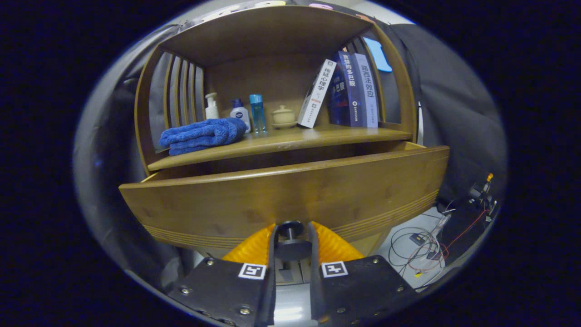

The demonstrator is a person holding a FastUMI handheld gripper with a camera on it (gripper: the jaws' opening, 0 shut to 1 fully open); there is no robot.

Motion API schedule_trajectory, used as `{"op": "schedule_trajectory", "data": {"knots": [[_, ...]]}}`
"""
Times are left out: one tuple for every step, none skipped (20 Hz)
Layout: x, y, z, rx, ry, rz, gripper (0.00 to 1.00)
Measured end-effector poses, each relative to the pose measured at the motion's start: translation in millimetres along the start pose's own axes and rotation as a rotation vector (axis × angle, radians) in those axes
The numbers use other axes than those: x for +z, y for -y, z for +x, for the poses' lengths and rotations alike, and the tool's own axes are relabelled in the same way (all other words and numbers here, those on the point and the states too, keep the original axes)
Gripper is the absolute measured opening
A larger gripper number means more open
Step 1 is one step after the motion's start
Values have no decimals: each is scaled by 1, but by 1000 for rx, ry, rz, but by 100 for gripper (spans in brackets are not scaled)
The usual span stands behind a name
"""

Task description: Pull open the drawer, take out the items inside it, and place them on the countertop above the cabinet.

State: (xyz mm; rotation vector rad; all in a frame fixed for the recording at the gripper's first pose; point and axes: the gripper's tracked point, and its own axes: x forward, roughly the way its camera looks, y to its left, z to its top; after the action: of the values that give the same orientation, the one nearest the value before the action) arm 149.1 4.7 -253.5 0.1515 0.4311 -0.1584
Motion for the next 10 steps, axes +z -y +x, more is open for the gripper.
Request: {"op": "schedule_trajectory", "data": {"knots": [[-2,1,-7,-6,0,2,30],[-5,3,-14,-14,-2,7,30],[-7,5,-21,-24,-5,16,30],[-10,6,-27,-36,-7,22,30],[-14,7,-32,-51,-16,19,30],[-21,9,-38,-61,-33,11,30],[-22,10,-46,-68,-23,13,30],[-23,12,-49,-71,-30,21,30],[-25,12,-55,-72,-18,33,30],[-25,12,-56,-76,-16,41,30]]}}
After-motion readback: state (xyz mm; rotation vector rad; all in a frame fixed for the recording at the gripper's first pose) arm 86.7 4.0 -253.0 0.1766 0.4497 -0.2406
